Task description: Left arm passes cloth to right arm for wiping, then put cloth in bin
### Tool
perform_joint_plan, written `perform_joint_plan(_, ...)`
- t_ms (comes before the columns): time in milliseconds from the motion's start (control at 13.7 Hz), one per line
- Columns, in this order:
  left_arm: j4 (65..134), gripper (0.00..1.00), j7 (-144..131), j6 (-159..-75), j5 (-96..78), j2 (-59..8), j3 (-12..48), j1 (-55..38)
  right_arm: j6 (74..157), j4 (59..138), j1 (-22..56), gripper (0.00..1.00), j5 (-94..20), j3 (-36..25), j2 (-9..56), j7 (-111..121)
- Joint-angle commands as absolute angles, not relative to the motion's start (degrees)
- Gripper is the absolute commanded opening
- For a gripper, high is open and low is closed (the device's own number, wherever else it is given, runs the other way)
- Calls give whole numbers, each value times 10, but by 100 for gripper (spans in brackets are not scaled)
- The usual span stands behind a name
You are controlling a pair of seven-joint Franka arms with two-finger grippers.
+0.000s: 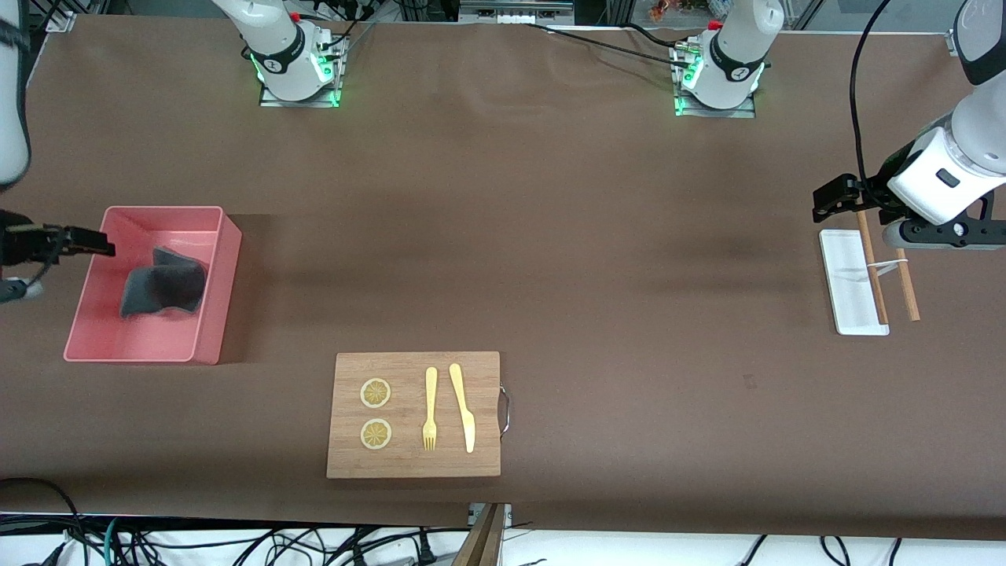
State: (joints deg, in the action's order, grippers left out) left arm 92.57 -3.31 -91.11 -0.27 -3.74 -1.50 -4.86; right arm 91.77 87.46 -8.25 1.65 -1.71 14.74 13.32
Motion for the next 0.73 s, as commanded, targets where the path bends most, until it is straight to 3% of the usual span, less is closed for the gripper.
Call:
perform_joint_plan(0, 906, 100, -33, -895, 9, -45, -16, -50, 884, 882, -83, 100, 10, 24, 92, 33)
perform_joint_plan(146, 906, 100, -33, -895, 9, -45, -16, -50, 879, 884, -83, 100, 17, 55, 66, 33)
perform_joint_plan(655, 906, 100, -34, -895, 9, -45, -16, -50, 862, 883, -83, 100, 30, 62, -2, 34)
